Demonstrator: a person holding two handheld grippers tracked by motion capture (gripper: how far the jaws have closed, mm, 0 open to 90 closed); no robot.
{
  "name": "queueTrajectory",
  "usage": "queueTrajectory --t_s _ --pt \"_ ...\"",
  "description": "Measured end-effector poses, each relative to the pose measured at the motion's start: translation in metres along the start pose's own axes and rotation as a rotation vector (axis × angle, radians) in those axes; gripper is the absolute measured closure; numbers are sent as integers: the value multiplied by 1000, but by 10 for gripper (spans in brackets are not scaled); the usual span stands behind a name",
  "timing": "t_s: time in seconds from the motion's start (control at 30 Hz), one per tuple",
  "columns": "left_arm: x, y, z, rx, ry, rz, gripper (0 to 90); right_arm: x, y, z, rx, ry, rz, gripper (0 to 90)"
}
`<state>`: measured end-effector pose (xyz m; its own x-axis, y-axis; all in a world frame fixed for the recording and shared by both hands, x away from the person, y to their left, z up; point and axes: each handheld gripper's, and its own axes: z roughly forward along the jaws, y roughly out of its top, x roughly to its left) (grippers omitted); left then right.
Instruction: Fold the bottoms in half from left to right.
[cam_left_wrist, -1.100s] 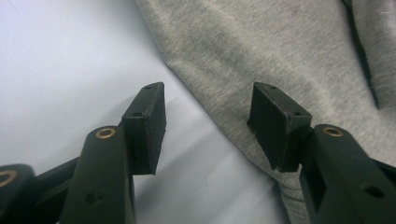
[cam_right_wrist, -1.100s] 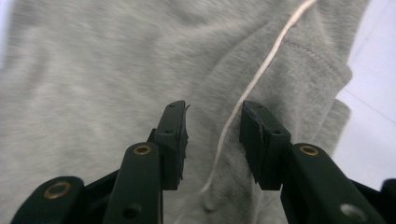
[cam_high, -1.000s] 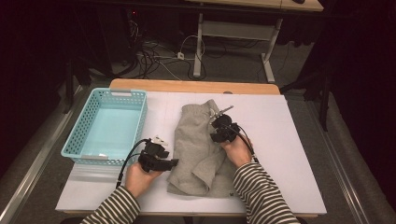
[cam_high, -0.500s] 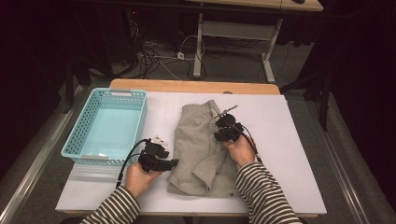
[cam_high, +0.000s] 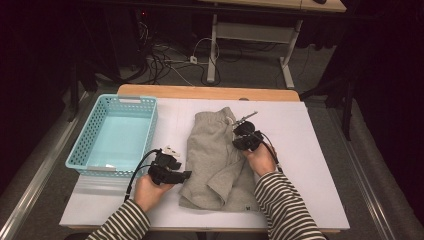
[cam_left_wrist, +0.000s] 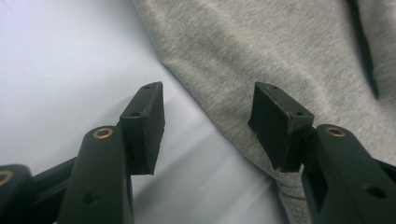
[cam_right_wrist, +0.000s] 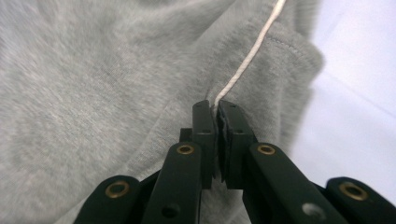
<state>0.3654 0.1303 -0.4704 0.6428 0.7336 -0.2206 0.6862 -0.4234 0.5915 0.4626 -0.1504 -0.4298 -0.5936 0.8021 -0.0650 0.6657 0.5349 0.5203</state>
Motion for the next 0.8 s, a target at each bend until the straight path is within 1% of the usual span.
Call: queueTrajectory --t_s 0.1,0.17,0.2,0.3,0.4,0.43,0.5,0.57,0.6,0.67,0.73,0.8 --pt "0 0 0 -2 2 -1 430 -13 -4 -13 -28 12 28 862" --pt "-1 -1 1 -5 5 -1 430 -21 -8 -18 -34 15 50 861" --pt "-2 -1 1 -6 7 0 430 -25 -10 -18 -33 11 53 862" --pt "-2 -1 1 -9 8 -1 430 -29 -17 -13 -13 4 60 854" --pt "-4 -1 0 -5 0 2 430 -29 -22 -5 -1 10 66 809" --pt "-5 -1 0 0 -2 8 430 -29 -22 -5 -3 10 73 776" --pt "-7 -2 1 2 -1 15 430 -25 -20 -11 -28 18 76 727" --pt "-7 -1 1 2 -1 16 430 -18 -20 -20 -54 24 67 708" --pt "-7 -1 1 2 -3 13 430 -13 -21 -24 -57 25 57 702" --pt "-7 -1 1 3 -4 12 430 -3 -24 -28 -54 39 25 693" --pt "-8 -2 1 3 -4 15 430 8 -30 -29 -36 56 3 685" --pt "-9 -2 1 3 -7 14 430 17 -37 -27 -12 70 -9 669"
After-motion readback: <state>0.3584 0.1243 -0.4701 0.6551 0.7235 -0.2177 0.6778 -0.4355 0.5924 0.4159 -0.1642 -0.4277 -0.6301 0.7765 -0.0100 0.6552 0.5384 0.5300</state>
